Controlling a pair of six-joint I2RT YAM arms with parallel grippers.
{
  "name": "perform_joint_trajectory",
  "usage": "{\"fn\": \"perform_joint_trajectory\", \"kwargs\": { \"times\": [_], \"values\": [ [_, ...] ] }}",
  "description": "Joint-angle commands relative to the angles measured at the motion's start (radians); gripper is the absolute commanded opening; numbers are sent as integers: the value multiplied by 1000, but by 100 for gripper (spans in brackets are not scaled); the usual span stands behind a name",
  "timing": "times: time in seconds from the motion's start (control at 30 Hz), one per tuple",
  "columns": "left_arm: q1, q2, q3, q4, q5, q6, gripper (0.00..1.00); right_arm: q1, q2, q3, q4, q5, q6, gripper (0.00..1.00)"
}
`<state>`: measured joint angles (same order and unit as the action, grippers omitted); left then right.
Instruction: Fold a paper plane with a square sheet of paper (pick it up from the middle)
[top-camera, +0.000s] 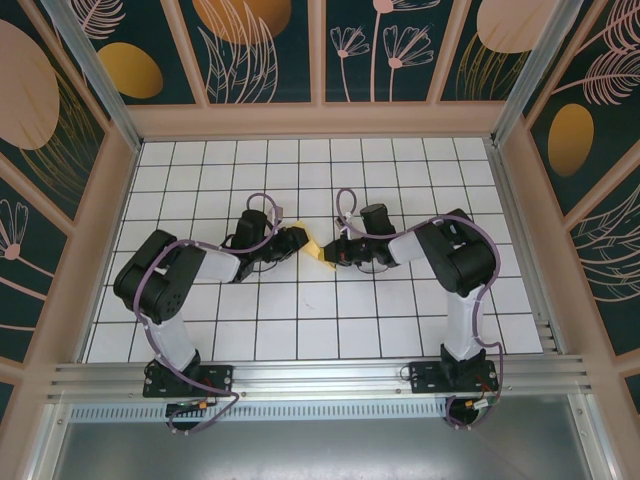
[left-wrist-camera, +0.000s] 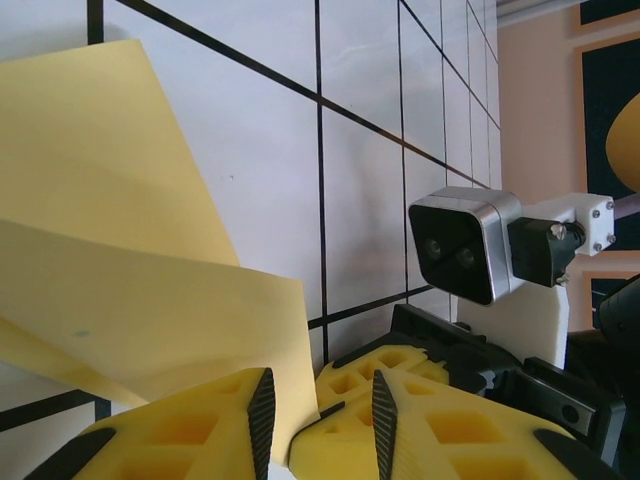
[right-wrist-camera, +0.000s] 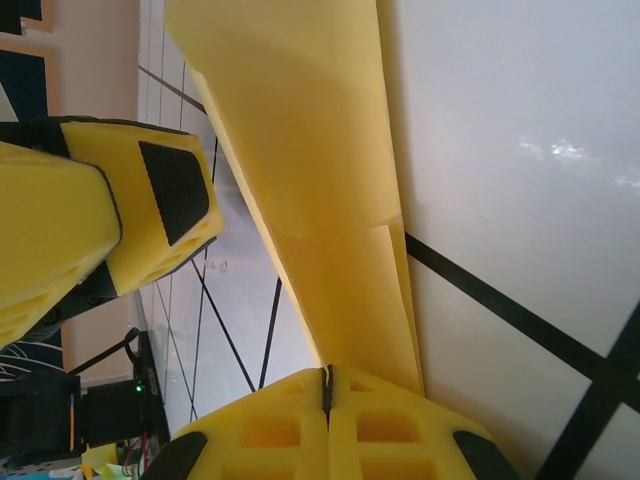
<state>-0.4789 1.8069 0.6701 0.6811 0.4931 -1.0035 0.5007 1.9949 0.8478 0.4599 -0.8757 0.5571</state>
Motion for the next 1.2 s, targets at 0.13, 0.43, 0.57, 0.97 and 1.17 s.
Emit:
{"fn": "perform_joint_trajectory", "kwargs": {
  "times": [0.13,0.43,0.57,0.97,1.17],
  "values": [
    [-6,33,7,7,-7,-8,31,-4,35,22,-25,-34,11,0],
    [-6,52,27,-22,-29,-20,28,-1,44,28,-48,-29,1,0],
    [-6,56,28,-43,-44,-19,27,-1,44,32,-59,-26,-5,0],
    [-6,69,49,-128,-89,-20,26,1,45,49,-113,0,-31,0],
    [-6,76,66,-163,-98,-9,26,5,40,59,-135,11,-42,0]
  ]
}}
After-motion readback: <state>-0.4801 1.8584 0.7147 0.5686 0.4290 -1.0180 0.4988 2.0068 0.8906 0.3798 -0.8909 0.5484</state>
